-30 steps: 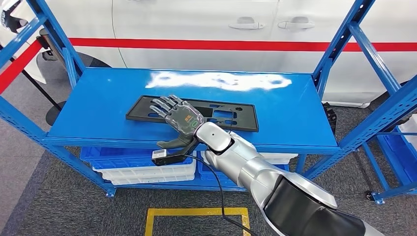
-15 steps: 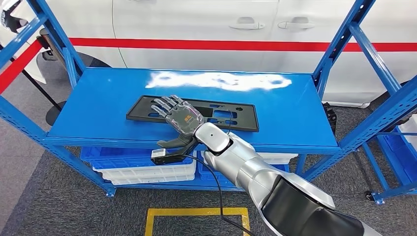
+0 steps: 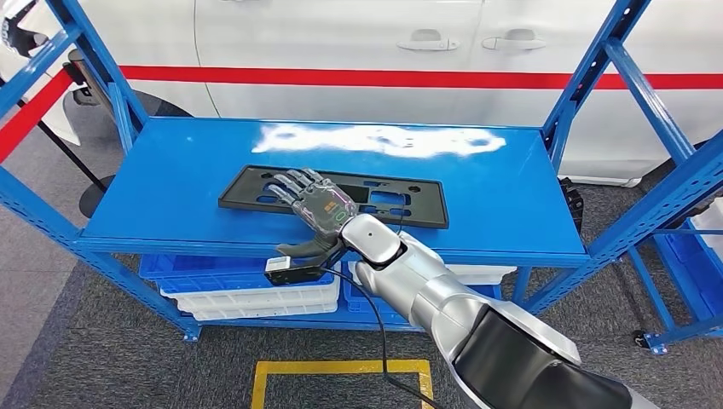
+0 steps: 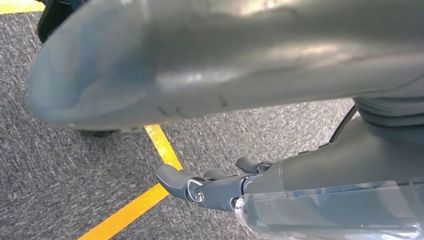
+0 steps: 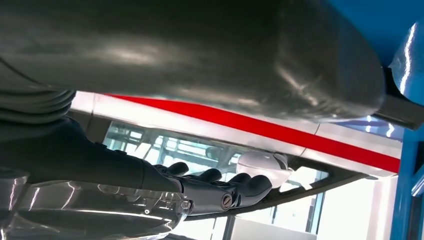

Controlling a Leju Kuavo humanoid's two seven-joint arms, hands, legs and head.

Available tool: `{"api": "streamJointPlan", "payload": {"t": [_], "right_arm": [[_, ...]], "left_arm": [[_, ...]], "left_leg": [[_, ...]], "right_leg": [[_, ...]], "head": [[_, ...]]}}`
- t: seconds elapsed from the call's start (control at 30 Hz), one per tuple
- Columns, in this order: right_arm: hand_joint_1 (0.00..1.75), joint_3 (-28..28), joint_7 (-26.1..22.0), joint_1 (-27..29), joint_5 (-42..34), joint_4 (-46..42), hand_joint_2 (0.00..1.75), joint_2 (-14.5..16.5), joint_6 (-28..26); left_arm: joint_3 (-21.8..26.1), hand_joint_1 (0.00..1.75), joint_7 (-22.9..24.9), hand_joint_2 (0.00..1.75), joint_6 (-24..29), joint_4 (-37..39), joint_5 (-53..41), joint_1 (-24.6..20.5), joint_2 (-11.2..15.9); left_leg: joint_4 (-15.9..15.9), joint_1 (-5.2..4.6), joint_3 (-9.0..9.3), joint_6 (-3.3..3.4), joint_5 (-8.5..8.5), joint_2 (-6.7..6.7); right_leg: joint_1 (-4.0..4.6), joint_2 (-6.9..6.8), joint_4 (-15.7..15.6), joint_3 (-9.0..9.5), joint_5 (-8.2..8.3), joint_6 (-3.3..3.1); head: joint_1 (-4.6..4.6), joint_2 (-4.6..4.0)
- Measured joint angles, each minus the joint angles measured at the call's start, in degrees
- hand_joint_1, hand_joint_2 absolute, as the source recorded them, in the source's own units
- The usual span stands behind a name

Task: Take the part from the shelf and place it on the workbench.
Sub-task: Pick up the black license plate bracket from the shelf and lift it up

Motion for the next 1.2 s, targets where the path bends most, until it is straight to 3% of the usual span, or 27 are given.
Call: {"api": "streamJointPlan", "payload": {"t": [0.47,0.7,0.9,1.2], "right_arm": [[0.00,-1.9,-0.7,2.6,-1.1,0.9,0.00,0.5,-1.9],[0.00,-2.3,-0.6,7.5,0.8,2.1,0.00,2.9,-4.7],[0.00,-2.9,-0.4,8.8,2.0,2.3,0.00,2.9,-5.0],[0.00,-3.3,-2.0,8.1,5.0,2.0,0.00,3.2,0.9]], "left_arm": [[0.0,0.00,-0.3,0.00,0.3,0.0,0.4,0.0,0.0],[0.0,0.00,-0.7,0.00,0.7,0.0,0.8,0.1,-0.4],[0.0,0.00,-0.8,0.00,0.5,0.0,0.4,0.2,-0.5],[-0.1,0.00,-0.7,0.00,-0.4,0.0,-0.6,0.0,-0.6]], "left_leg": [[0.0,0.00,0.00,0.00,0.00,0.00],[0.0,0.00,-0.02,0.00,0.00,0.00],[0.0,0.00,-0.02,0.00,0.00,0.00],[0.0,0.00,-0.02,0.00,0.00,0.00]], "right_leg": [[0.00,0.00,0.0,0.00,0.00,0.00],[0.00,0.00,0.0,-0.01,0.00,0.00],[0.00,0.00,0.0,-0.02,0.00,0.00],[0.00,0.00,0.0,-0.01,0.00,0.00]], "head": [[0.00,0.00],[0.00,0.00],[0.00,0.00],[0.00,0.00]]}}
